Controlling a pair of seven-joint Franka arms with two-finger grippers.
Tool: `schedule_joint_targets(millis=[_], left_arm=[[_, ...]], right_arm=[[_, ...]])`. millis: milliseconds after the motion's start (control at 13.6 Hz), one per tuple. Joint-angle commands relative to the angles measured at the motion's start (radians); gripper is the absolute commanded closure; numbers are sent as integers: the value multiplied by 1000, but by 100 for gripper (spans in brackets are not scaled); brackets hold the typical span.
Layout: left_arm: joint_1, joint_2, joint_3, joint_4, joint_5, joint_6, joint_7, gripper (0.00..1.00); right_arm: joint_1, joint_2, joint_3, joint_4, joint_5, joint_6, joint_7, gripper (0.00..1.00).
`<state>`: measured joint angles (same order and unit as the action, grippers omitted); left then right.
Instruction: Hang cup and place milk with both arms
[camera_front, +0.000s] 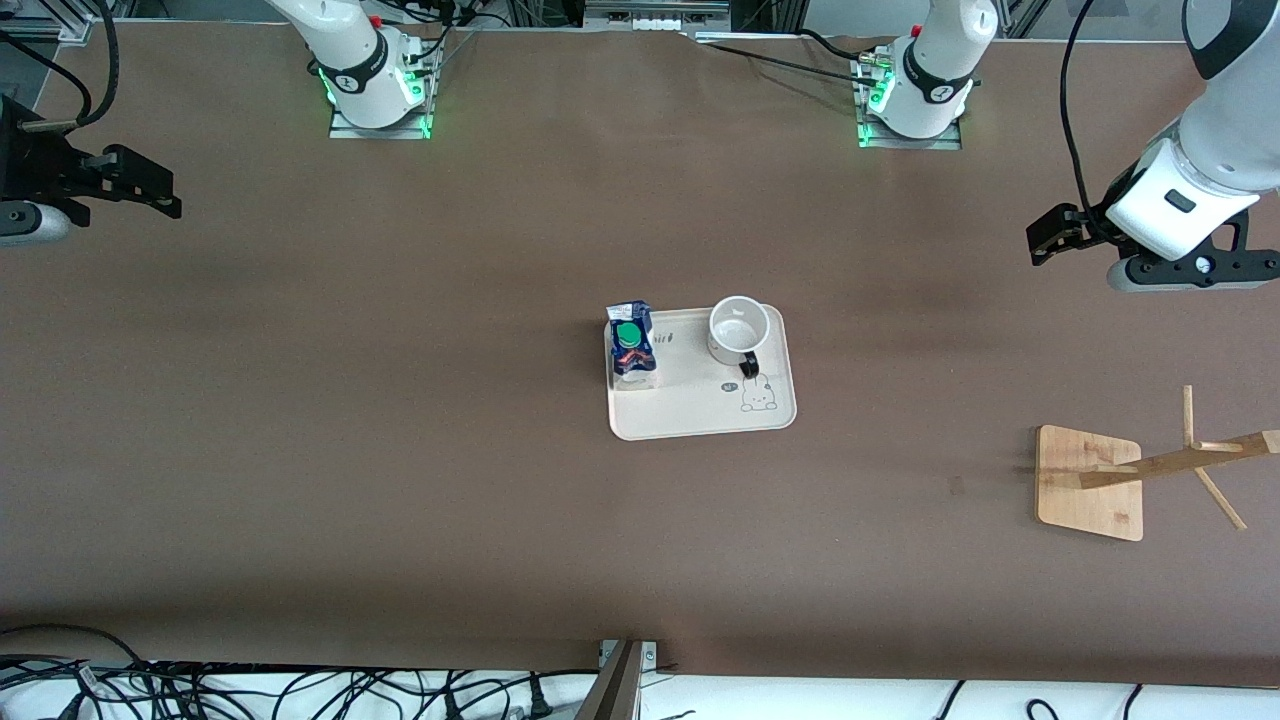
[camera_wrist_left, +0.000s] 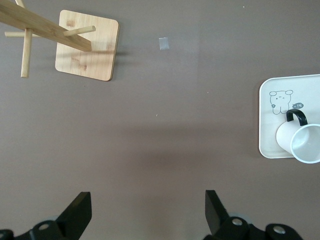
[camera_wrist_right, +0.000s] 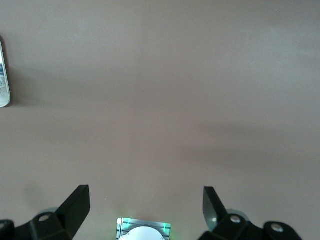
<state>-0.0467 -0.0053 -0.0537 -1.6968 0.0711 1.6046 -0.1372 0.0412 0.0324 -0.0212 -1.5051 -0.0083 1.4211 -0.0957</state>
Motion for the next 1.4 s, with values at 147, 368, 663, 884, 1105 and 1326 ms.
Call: schedule_joint_targets(millis=[147,368,663,884,1105,1326], left_arm=[[7,7,-3,26,3,-23,-5,0],[16,7,-2,25,3,-23,-5,0],[15,7,-8,25,3,-23,-7,0],[13,5,-17,26,4,-23,-12,0],[11,4,-18,26,4,-23,-13,0],[5,5,-17,26,4,-23,-10,0]], right_arm=[[-4,-16,4,-12,17,10,7,0],[-1,-16,6,-7,14,9,5,0],[0,9,6,17,27,22,5,0],[5,18,6,16,47,48,-10,0],[51,49,9,3,36,24,-10,0],[110,67,12,6,100,-8,-21,0]])
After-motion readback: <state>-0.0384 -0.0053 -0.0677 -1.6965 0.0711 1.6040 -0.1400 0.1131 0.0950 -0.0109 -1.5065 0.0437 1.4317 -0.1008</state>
